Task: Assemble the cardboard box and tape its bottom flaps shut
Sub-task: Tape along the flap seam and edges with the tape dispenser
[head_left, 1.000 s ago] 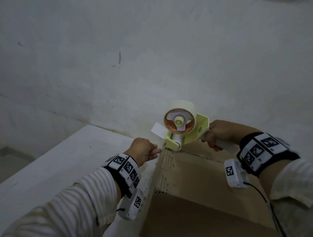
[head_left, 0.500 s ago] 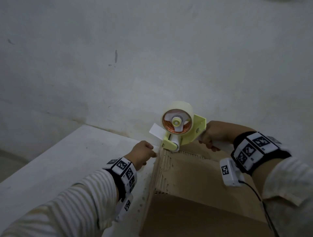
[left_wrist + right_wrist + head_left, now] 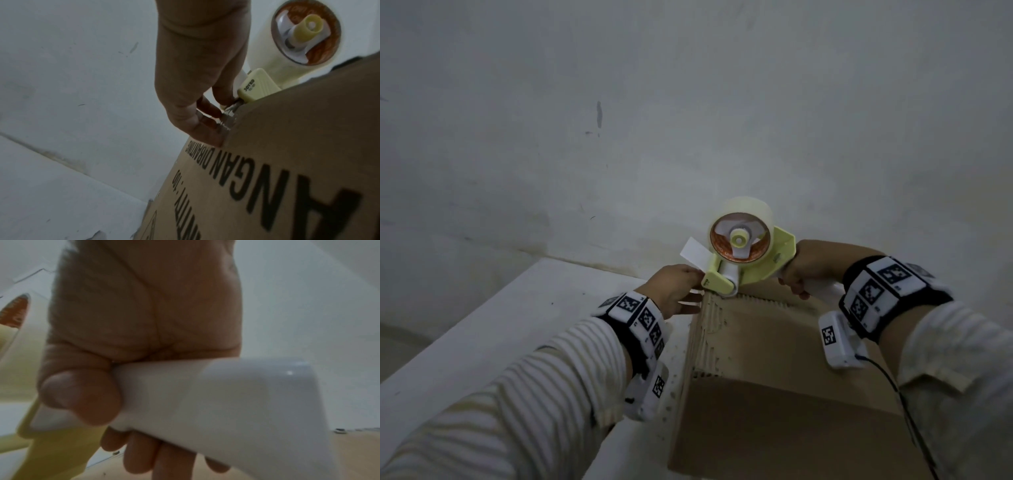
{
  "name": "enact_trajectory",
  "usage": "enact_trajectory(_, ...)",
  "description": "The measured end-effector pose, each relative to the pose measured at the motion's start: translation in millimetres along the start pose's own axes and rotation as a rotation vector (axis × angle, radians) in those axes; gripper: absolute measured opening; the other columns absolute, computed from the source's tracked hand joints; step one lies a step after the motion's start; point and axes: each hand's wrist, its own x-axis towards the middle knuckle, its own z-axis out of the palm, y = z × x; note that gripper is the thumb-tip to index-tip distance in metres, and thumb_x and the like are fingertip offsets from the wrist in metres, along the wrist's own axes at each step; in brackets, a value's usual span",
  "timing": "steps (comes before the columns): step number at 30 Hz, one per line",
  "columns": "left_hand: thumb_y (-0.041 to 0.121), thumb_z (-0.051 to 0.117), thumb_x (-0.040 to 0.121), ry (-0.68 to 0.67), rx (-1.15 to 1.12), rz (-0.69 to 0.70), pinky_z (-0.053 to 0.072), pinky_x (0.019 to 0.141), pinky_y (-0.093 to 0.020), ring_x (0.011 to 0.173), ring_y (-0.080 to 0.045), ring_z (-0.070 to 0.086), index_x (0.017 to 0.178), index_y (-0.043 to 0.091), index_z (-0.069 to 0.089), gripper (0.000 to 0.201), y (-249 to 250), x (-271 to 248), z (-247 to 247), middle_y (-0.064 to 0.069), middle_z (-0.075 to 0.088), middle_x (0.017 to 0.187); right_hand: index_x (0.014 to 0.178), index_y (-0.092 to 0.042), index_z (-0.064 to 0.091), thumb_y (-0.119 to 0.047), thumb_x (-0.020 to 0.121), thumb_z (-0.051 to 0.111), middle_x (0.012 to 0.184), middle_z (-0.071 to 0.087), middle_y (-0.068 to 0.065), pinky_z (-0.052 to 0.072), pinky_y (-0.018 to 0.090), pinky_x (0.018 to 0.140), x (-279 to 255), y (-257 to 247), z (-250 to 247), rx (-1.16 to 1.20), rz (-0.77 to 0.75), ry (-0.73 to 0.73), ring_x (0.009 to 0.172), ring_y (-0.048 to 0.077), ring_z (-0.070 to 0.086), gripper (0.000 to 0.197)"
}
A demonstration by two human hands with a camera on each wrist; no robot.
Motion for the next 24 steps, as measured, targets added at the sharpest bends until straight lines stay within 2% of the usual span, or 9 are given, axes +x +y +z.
enact_trajectory(2,0.007,0.049,0.093,0.015,0.026,-0.001,0.052,0.067,-0.034,0.075,-0.027,0.057,0.084,0.009,0.061,0.015,2.1,0.0,3.7,-0.011,0.063,0.087,0.077,0.003,0.064,0.001,0.072,0.06,0.079,0.065,0.018,0.046,0.028,0.059,-1.1,5.5,0.6,-0.033,-0.013,-0.009,0.062,0.027,0.057,0.007)
enact_trajectory(5,0.002,0.047,0.093,0.008,0.092,-0.002,0.051,0.067,-0.034,0.072,-0.023,0.057,0.083,0.011,0.059,0.018,5.5,-4.6,7.0,-0.007,0.062,0.081,0.072,0.0,0.062,-0.003,0.077,0.059,0.069,0.064,0.015,0.047,0.031,0.068,-1.6,9.5,-2.4,-0.05,-0.041,-0.022,0.06,0.026,0.058,0.006)
enact_trajectory(8,-0.004,0.05,0.088,-0.037,0.138,-0.003,0.05,0.073,-0.036,0.079,-0.023,0.057,0.102,0.011,0.059,0.022,8.3,-10.6,7.7,-0.007,0.063,0.09,0.072,-0.001,0.058,-0.001,0.077,0.058,0.062,0.061,0.014,0.047,0.031,0.062,-2.4,6.7,-10.5,-0.07,-0.102,-0.009,0.055,0.026,0.058,0.005)
enact_trajectory(10,-0.004,0.053,0.087,-0.055,0.204,0.007,0.052,0.071,-0.035,0.081,-0.021,0.058,0.115,0.015,0.055,0.033,9.4,-12.6,10.5,-0.005,0.063,0.095,0.078,0.0,0.058,0.0,0.077,0.059,0.064,0.061,0.016,0.047,0.033,0.06,-4.8,4.6,-15.9,-0.076,-0.136,-0.018,0.057,0.027,0.058,0.002)
enact_trajectory(11,-0.002,0.056,0.087,-0.049,0.246,0.012,0.053,0.07,-0.035,0.081,-0.021,0.06,0.116,0.017,0.055,0.034,9.8,-13.9,12.9,-0.004,0.064,0.095,0.085,0.002,0.06,-0.001,0.076,0.059,0.067,0.062,0.017,0.047,0.034,0.061,-5.0,4.4,-18.3,-0.088,-0.15,-0.026,0.06,0.027,0.059,0.01)
enact_trajectory(13,0.003,0.06,0.088,0.003,0.334,0.004,0.055,0.07,-0.038,0.077,-0.02,0.061,0.107,0.016,0.058,0.023,11.7,-18.4,17.9,-0.005,0.065,0.089,0.095,0.003,0.061,-0.003,0.074,0.061,0.072,0.066,0.018,0.048,0.035,0.062,-4.0,5.3,-20.8,-0.126,-0.173,-0.058,0.062,0.027,0.062,0.023)
enact_trajectory(16,0.006,0.061,0.089,0.075,0.406,-0.048,0.055,0.076,-0.043,0.073,-0.024,0.061,0.095,0.014,0.061,0.011,14.8,-24.3,22.0,-0.009,0.066,0.087,0.081,0.0,0.06,-0.002,0.075,0.062,0.069,0.063,0.016,0.048,0.033,0.059,-4.4,8.4,-20.2,-0.138,-0.211,-0.112,0.058,0.026,0.06,0.007)
enact_trajectory(20,0.007,0.061,0.089,0.164,0.452,-0.104,0.054,0.058,-0.035,0.064,-0.026,0.059,0.123,0.006,0.052,0.035,16.7,-29.3,30.4,-0.014,0.062,0.09,0.062,-0.002,0.06,-0.004,0.076,0.063,0.061,0.062,0.014,0.047,0.03,0.059,-2.7,18.4,-19.1,-0.164,-0.274,-0.135,0.056,0.025,0.058,0.014)
enact_trajectory(24,0.012,0.062,0.089,0.269,0.608,-0.088,0.049,0.054,-0.031,0.05,-0.024,0.049,0.131,0.008,0.049,0.043,18.9,-31.6,40.1,-0.014,0.055,0.073,0.062,-0.004,0.064,-0.006,0.068,0.061,0.064,0.065,0.015,0.045,0.029,0.057,-0.9,33.8,-24.0,-0.215,-0.289,-0.138,0.058,0.025,0.057,0.007)
